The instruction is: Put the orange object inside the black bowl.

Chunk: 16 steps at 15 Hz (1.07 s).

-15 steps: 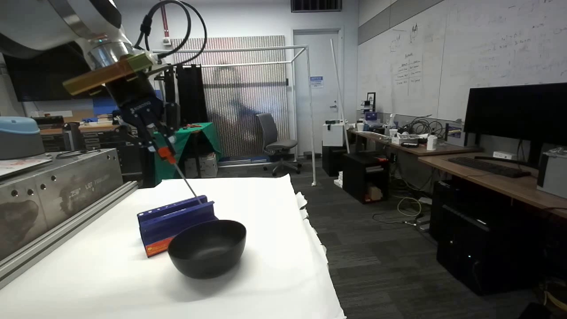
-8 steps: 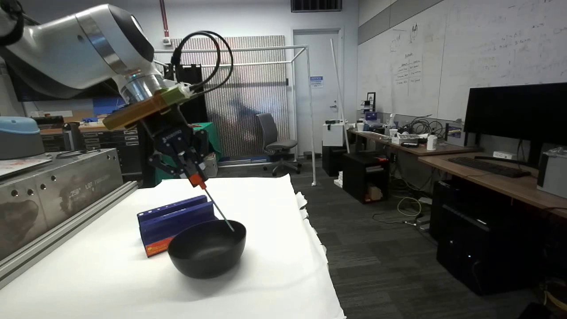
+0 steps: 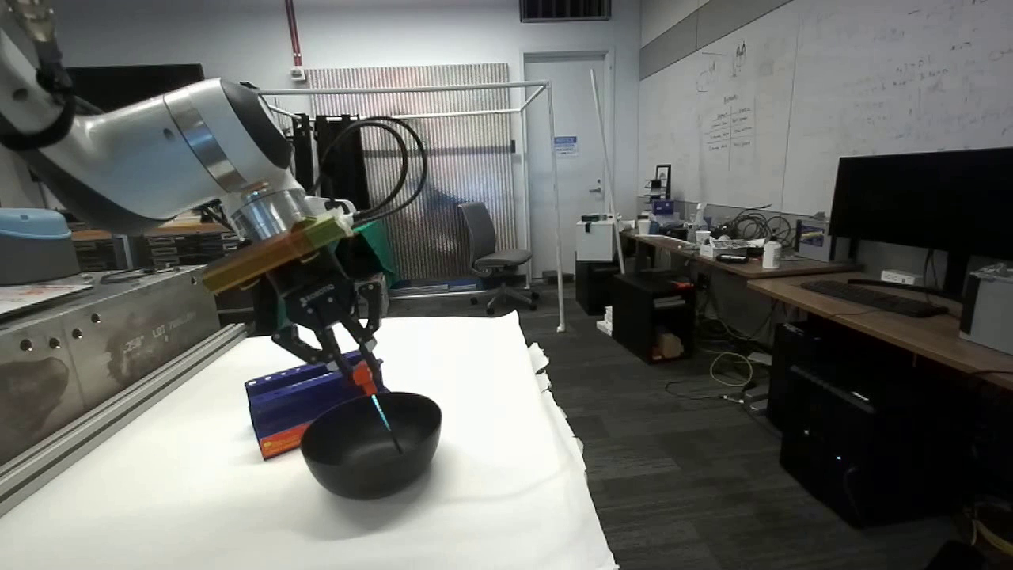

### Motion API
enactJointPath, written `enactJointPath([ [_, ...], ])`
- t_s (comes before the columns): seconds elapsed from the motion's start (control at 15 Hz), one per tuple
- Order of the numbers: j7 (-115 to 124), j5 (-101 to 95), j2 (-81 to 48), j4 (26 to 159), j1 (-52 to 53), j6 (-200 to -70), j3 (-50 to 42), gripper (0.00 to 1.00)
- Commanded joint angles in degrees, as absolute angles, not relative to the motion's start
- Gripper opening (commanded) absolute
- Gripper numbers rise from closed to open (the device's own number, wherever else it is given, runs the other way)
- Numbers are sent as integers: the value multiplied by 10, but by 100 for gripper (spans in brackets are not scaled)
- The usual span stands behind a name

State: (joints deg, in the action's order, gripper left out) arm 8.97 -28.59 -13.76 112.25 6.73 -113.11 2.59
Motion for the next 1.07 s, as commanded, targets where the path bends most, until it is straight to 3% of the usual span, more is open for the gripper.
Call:
enactJointPath([
  [0.0,95,-294,-148,1138,69,-1164,23,63],
  [0.33,83,-280,-162,1158,64,-1202,20,99],
  [1.0,0,-194,-99,1197,24,-1285,20,100],
])
